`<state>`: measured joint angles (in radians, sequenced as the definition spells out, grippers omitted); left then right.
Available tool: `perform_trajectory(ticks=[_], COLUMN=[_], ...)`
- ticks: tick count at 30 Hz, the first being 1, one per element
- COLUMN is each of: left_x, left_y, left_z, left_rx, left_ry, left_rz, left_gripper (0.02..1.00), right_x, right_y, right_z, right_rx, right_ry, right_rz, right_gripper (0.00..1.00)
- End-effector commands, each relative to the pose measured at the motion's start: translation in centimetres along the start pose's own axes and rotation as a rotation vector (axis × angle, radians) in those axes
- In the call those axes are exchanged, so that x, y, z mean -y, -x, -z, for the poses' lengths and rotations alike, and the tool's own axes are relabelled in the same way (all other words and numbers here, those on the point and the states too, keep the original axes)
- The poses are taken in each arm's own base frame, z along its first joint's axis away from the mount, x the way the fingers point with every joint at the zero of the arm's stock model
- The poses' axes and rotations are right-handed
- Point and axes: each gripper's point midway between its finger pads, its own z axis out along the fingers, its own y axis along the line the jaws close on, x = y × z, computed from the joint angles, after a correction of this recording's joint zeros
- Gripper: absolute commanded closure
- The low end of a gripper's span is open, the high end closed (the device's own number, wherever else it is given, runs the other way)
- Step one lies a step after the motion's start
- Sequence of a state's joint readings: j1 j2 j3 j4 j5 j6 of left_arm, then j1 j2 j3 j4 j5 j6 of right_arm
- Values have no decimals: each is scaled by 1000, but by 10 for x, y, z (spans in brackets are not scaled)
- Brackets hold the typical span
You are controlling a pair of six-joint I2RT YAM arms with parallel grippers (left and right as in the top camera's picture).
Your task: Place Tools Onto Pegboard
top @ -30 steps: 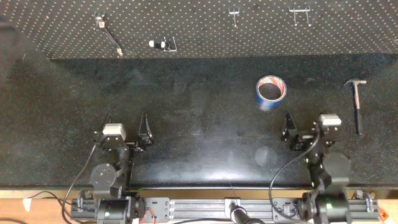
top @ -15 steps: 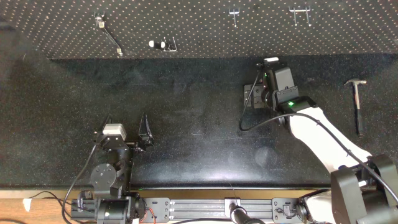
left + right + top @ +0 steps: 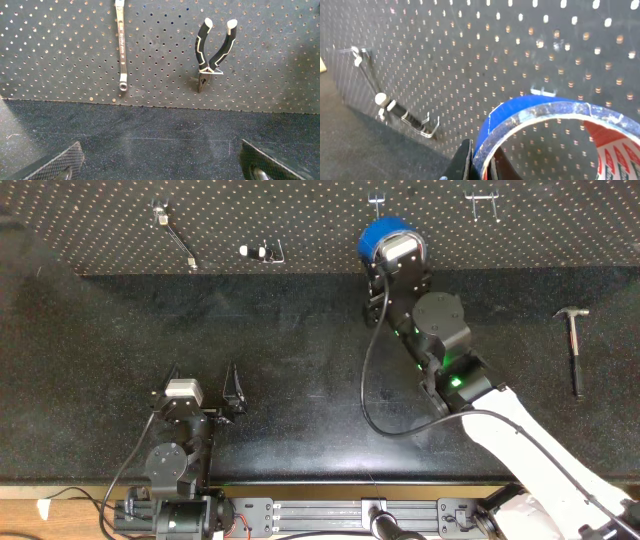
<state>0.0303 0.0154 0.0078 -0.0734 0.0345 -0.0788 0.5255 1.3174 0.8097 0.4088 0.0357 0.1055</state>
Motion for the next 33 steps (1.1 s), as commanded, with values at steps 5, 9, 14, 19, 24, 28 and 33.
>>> perform_trajectory(ticks=[5,9,14,19,24,28,33], left_x=[0,0,0,0,0,0,0], left_y=[-1,-1,-1,-1,-1,-1,-1], left_z=[0,0,0,0,0,0,0], left_rx=[-2,-2,-2,-1,-2,-2,-2], left_ry=[-1,-1,-1,-1,-1,-1,-1], left_rz=[-9,-9,-9,-9,-9,-9,-9], left_gripper=[23,23,23,23,23,25,20], right_x=[16,21,20,13,125,217,278], right_y=[-38,-51,-47,-35,-191,-204,-239], right_z=[-59,-71,-73,-25,154,223,258], right_rx=[92,122,167,-68,-968,-1097,-1031], right_ry=[-113,-126,-123,-95,-507,-626,-554], right_rz=[165,182,176,110,-304,-206,-361], right_gripper=[925,840,533,187,9,23,25])
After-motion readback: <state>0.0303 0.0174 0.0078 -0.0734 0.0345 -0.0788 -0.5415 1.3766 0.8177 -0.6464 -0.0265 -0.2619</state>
